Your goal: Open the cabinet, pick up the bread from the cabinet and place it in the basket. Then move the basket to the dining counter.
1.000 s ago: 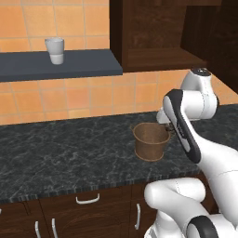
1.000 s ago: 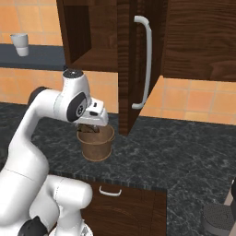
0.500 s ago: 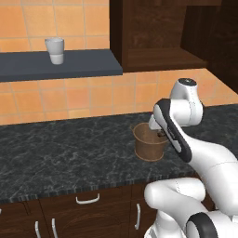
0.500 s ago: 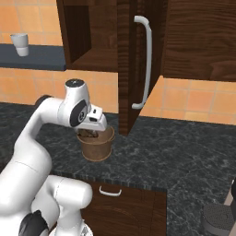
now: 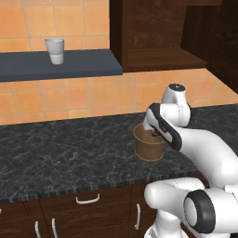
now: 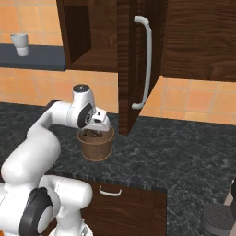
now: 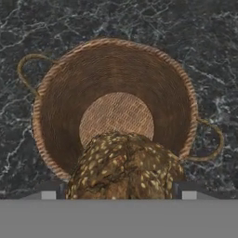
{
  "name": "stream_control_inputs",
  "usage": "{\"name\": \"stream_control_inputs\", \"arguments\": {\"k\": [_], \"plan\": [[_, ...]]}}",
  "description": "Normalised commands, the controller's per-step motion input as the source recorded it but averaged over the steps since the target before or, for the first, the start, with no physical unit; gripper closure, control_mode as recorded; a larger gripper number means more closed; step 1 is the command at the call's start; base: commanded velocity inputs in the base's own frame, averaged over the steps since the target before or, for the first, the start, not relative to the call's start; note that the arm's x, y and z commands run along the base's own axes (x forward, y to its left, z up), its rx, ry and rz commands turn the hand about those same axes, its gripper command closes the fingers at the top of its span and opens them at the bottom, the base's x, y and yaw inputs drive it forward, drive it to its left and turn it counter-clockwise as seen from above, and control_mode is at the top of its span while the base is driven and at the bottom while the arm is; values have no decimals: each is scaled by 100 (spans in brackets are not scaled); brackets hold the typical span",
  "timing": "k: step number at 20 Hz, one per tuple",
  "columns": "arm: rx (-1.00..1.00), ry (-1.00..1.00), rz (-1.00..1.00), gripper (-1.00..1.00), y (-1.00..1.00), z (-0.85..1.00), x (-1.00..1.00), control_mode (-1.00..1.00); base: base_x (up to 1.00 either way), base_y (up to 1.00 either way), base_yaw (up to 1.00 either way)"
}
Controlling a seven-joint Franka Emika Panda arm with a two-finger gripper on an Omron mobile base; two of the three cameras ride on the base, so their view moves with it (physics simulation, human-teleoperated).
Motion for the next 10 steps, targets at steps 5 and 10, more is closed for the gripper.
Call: {"name": "stream_control_inputs", "arguments": {"k": [5, 10], "plan": [[0, 6, -2, 100, 0, -32, 47, -100, 0, 0, 0], [0, 5, -2, 100, 0, -33, 43, -100, 0, 0, 0]]}}
